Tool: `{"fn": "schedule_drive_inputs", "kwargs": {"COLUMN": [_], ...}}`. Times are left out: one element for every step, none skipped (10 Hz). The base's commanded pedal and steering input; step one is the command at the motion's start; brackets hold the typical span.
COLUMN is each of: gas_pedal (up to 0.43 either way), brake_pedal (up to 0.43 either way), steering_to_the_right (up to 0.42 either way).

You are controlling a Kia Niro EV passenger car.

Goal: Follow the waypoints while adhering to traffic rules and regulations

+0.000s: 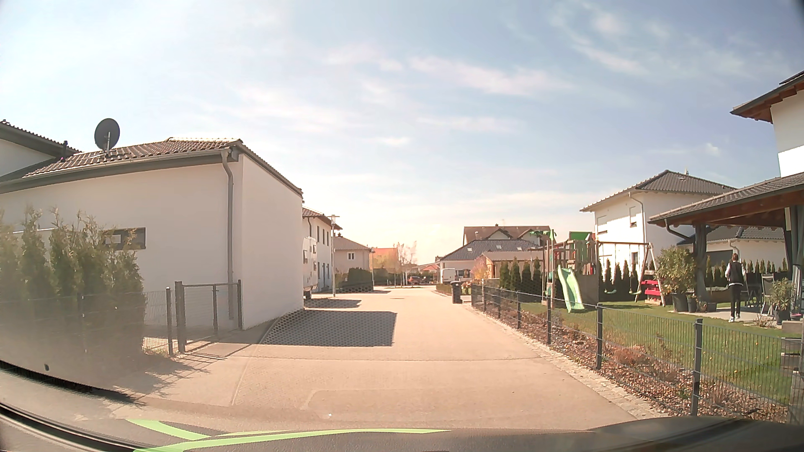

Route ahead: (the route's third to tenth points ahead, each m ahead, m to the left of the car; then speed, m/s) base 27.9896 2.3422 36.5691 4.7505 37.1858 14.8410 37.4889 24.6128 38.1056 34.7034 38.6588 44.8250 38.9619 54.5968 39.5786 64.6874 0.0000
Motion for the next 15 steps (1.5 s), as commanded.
{"fn": "schedule_drive_inputs", "kwargs": {"gas_pedal": [0.000, 0.000, 0.000, 0.000, 0.000, 0.000, 0.000, 0.000, 0.000, 0.000, 0.000, 0.000, 0.000, 0.000, 0.000], "brake_pedal": [0.427, 0.427, 0.433, 0.427, 0.427, 0.427, 0.427, 0.427, 0.427, 0.427, 0.427, 0.433, 0.433, 0.433, 0.427], "steering_to_the_right": [0.000, 0.000, 0.000, 0.000, 0.000, 0.000, 0.000, 0.000, 0.000, 0.000, 0.000, 0.000, 0.000, 0.000, 0.000]}}
